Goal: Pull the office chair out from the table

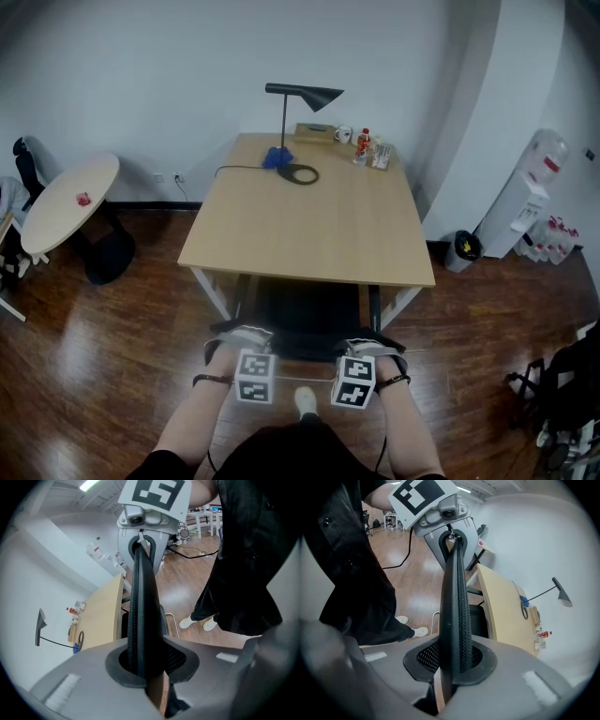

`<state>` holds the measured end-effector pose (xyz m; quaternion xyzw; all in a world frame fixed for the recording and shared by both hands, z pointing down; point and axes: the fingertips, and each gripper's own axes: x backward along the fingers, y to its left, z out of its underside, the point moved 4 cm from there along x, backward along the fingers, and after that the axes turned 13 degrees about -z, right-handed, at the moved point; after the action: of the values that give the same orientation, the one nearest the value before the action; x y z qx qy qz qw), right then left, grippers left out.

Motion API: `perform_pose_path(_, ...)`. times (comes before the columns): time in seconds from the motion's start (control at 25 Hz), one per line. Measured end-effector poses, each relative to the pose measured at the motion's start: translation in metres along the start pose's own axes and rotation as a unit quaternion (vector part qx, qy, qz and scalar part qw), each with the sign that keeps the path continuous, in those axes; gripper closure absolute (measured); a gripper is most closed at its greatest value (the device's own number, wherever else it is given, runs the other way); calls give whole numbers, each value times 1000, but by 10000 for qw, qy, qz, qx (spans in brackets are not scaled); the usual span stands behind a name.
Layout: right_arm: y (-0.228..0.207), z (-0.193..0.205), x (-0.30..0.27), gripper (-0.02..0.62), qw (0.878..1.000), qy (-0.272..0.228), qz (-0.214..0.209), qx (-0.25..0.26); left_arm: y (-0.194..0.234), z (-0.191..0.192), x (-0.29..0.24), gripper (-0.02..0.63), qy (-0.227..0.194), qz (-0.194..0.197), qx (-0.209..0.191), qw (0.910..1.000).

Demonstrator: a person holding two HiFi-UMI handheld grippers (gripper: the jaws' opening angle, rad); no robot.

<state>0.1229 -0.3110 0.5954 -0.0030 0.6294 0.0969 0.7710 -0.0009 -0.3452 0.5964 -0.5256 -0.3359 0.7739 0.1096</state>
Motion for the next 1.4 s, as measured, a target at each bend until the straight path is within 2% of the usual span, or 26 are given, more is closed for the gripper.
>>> perform_pose_path(0.56, 63, -5, 5, 529, 10000, 3, 55, -78, -48, -12, 36, 545, -47, 94, -48, 9999)
perform_pose_path(0.96, 84, -6, 10, 526, 9998, 29, 132, -118, -65, -18, 53, 545, -58, 139, -45, 9999)
perform_pose_path(1.4, 104, -7, 13, 522, 9999, -28, -49, -132, -80, -24, 66, 545, -24, 216, 29, 9998)
